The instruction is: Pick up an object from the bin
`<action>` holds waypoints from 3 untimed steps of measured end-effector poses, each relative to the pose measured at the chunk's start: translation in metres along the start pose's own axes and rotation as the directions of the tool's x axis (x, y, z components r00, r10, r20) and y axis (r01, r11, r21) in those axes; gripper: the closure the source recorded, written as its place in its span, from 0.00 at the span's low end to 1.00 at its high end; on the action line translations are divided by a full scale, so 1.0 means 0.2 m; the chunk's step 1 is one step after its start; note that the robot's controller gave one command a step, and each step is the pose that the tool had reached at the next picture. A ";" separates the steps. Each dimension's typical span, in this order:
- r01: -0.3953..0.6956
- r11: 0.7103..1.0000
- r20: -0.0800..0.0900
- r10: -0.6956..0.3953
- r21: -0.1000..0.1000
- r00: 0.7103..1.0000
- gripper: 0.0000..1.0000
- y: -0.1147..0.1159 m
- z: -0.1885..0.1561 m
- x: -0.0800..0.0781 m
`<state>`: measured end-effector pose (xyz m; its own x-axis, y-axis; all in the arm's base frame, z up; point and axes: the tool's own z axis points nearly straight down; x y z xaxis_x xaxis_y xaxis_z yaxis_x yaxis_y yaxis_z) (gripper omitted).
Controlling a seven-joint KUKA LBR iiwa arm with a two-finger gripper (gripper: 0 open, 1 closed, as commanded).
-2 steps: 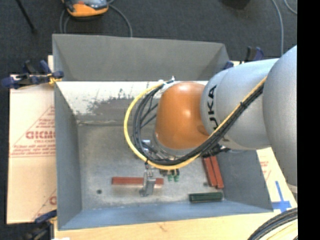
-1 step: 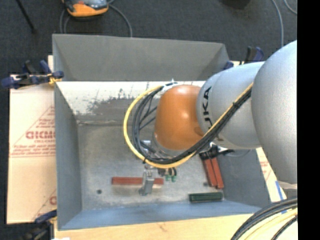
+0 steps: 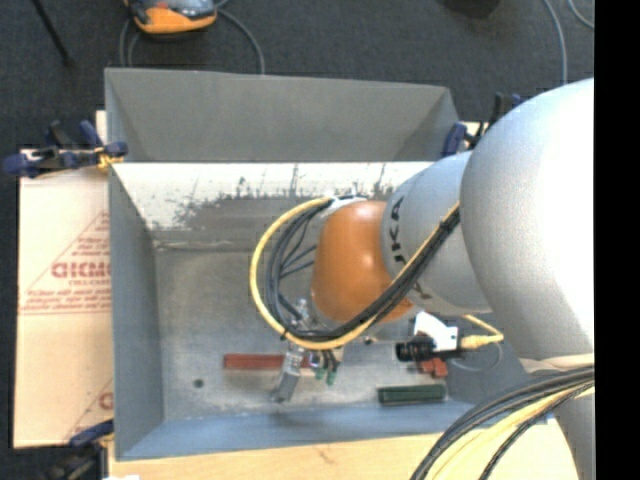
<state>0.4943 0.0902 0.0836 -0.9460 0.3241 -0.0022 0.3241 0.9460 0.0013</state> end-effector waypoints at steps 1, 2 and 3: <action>0.148 0.989 -0.001 -0.148 0.001 0.989 1.00 -0.02 0.06 0.04; 0.148 0.989 -0.001 -0.148 0.001 0.989 1.00 -0.02 0.07 0.04; 0.147 0.989 -0.001 -0.147 0.001 0.989 1.00 -0.02 0.06 0.04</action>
Offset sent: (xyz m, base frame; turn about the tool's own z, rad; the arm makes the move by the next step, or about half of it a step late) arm 0.0000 0.0000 0.0000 0.0000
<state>0.4860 0.0880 0.0714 -0.9834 0.1812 -0.0015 0.1812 0.9834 0.0000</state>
